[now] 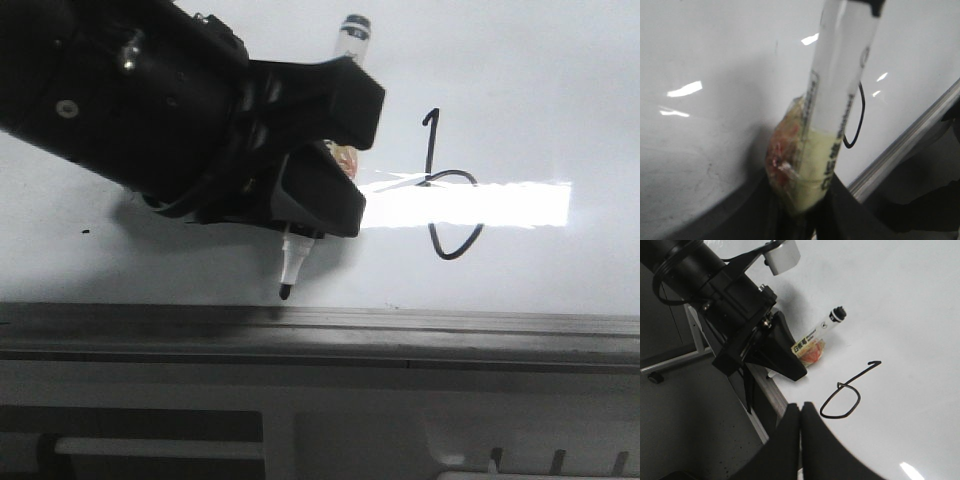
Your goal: Write number 6 on whiteboard
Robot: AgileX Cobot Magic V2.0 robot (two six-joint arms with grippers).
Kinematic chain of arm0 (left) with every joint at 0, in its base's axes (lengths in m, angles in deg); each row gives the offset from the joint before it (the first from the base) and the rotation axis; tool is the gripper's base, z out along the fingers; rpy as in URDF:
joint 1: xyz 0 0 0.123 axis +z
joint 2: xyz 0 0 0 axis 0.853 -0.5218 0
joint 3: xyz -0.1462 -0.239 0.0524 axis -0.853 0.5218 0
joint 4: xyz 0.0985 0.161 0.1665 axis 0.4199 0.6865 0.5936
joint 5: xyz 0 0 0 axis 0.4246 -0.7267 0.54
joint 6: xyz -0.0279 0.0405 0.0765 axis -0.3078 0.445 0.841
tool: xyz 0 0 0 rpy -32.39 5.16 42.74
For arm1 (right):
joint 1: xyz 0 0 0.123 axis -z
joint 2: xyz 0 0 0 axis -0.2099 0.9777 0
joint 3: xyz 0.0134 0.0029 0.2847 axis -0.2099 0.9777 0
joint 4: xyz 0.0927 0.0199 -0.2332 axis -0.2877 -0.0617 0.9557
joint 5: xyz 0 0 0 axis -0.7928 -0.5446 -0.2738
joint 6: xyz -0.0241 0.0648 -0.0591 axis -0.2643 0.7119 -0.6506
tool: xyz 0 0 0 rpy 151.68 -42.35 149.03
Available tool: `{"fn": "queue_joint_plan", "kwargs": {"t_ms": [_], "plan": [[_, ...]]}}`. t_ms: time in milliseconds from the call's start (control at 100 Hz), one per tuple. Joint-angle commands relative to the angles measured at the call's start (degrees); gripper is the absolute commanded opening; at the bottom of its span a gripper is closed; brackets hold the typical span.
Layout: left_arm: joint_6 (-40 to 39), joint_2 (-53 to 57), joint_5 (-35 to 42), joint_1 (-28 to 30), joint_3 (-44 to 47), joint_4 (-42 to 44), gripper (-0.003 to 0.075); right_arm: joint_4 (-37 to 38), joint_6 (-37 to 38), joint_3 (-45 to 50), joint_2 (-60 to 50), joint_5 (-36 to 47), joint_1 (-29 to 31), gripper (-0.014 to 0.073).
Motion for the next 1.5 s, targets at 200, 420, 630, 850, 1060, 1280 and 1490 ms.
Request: {"fn": "queue_joint_plan", "kwargs": {"t_ms": [200, 420, 630, 850, 1060, 1280, 1490], "plan": [[-0.4, -0.5, 7.0, 0.2, -1.2, -1.8, -0.0019, -0.2, -0.5, -1.8, -0.2, 1.9, 0.4, -0.0064], [-0.4, -0.5, -4.3, 0.2, -4.5, -4.3, -0.0019, -0.2, -0.5, -1.8, -0.2, 2.1, 0.4, -0.0064], [-0.4, -1.0, 1.4, 1.2, -5.5, -11.9, -0.0019, -0.2, -0.5, -1.8, 0.0, 2.5, 0.4, -0.0064], [-0.5, -3.3, 2.5, 2.2, -5.5, -12.5, -0.0019, -0.2, -0.5, -1.8, 0.0, 2.5, 0.4, -0.0064], [-0.5, -6.3, 5.4, 2.2, -5.5, -13.0, -0.0019, -0.2, -0.5, -1.8, 0.0, 2.6, 0.4, -0.0064], [-0.7, -7.2, 7.0, 2.2, -5.4, -13.2, -0.0019, -0.2, -0.5, -1.8, 0.0, 2.6, 0.4, -0.0064], [-1.0, -6.9, 7.8, 2.2, -4.9, -13.2, -0.0019, -0.2, -0.5, -1.8, 0.0, 2.6, 0.4, -0.0064]]}}
